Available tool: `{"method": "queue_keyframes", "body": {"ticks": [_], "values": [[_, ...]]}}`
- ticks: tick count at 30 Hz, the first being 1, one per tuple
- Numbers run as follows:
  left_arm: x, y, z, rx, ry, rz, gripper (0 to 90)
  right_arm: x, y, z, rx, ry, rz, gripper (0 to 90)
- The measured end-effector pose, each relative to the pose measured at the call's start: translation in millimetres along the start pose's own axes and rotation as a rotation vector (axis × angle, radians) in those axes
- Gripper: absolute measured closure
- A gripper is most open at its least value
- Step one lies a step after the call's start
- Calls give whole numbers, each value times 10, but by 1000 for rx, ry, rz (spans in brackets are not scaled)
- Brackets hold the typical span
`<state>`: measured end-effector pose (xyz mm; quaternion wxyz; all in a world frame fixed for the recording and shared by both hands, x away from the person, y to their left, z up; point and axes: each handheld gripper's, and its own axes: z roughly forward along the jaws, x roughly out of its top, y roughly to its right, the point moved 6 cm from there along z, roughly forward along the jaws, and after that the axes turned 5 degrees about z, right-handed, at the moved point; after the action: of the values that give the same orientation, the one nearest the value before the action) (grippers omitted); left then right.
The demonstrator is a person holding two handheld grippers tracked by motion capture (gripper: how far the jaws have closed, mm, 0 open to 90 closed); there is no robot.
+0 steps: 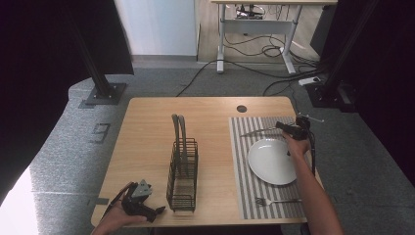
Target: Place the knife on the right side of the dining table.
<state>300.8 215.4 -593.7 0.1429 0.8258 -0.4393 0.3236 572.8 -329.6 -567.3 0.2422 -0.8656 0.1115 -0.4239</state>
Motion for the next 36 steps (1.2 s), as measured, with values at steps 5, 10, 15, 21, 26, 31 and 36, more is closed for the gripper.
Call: {"method": "queue_keyframes", "body": {"ticks": [5,10,15,21,26,31,36], "values": [[0,0,0,0,0,0,0,-10,16,15,-11,-5,4,470],[0,0,0,0,0,0,0,-19,32,27,-20,-12,4,459],[0,0,0,0,0,0,0,-32,54,37,-28,-24,15,444],[0,0,0,0,0,0,0,-44,72,54,-37,-31,24,431],[0,0,0,0,0,0,0,-77,119,81,-50,-58,60,415],[0,0,0,0,0,0,0,-86,131,91,-54,-64,65,413],[0,0,0,0,0,0,0,-86,125,91,-63,-65,66,410]]}}
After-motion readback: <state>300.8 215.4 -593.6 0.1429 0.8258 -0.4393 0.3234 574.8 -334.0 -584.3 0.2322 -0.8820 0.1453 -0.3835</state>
